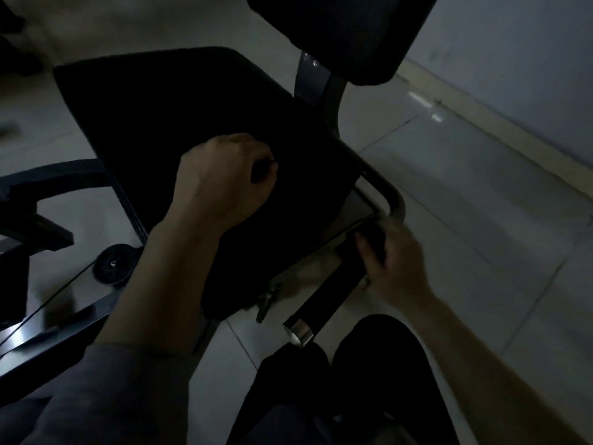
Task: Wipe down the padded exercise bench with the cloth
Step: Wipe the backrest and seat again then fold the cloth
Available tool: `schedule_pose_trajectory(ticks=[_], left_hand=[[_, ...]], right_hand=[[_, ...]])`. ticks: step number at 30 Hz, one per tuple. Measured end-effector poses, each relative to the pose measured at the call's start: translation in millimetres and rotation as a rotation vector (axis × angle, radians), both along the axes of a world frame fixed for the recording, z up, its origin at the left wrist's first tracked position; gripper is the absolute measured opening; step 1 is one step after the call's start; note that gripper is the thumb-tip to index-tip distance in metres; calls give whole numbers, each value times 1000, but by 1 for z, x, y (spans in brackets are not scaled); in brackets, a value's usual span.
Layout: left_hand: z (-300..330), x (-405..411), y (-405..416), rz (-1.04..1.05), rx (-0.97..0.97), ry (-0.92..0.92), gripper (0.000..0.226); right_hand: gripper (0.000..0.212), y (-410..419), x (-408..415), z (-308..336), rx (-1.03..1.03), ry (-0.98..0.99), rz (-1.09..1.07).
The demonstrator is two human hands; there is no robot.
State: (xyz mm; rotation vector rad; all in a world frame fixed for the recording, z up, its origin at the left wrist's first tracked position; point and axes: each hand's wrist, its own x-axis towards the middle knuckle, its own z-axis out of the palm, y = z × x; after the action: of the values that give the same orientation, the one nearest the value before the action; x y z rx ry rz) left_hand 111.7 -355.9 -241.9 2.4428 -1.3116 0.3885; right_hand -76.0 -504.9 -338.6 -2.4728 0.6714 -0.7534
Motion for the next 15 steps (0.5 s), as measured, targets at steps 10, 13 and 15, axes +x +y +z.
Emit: schedule_pose_trajectory(ticks=[10,13,15], left_hand=[[-45,-35,71,24,-316,-327,28],[-54,-28,69,-40,-541,-366,19],[-58,-29,72,-19,-581,-363,19]], right_hand=[[34,127,-6,-10,-160,-310,326],[38,110,-7,-8,-283,-238,507],[46,87,-7,0,-100,-185,430]])
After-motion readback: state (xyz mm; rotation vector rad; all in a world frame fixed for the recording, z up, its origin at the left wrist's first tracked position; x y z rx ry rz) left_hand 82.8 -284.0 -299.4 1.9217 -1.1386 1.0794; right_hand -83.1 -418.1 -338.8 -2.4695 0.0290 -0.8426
